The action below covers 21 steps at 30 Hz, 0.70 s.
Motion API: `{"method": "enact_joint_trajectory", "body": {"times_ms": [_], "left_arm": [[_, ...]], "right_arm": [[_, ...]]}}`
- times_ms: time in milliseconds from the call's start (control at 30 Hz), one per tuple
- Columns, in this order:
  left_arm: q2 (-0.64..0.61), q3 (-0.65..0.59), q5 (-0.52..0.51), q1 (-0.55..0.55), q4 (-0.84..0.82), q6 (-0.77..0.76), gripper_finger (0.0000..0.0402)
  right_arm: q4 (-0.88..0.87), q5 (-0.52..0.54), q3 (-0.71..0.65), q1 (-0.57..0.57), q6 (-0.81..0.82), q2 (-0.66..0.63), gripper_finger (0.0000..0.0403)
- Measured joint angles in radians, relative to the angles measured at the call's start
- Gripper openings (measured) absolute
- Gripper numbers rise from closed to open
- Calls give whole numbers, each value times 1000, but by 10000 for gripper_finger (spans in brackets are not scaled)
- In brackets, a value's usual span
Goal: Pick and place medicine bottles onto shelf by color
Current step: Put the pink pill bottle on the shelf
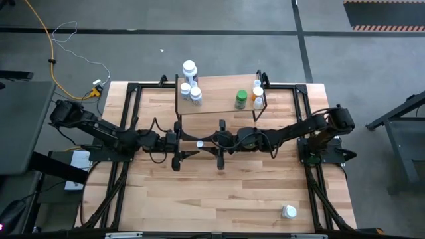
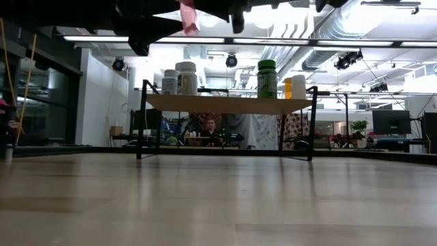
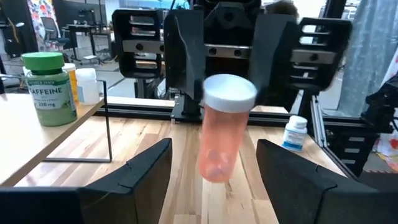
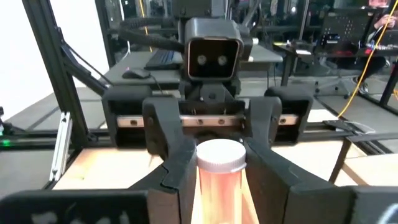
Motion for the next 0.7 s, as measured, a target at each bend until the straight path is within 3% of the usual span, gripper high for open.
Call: {"method": "enact_joint_trajectory", "body": {"times_ms": [267,567,700], "left_arm": [[-115,0,6,0,-134,-3,225],[-194,0,6,0,-232,-41,225],[-194,0,6,0,-234,-45,225]], "right_arm": [[-108,65,0,0,-54,-45,108],[-120,335,-1,-16,-73,-48,108],[22,408,-46,-42,-71,-12,108]]}}
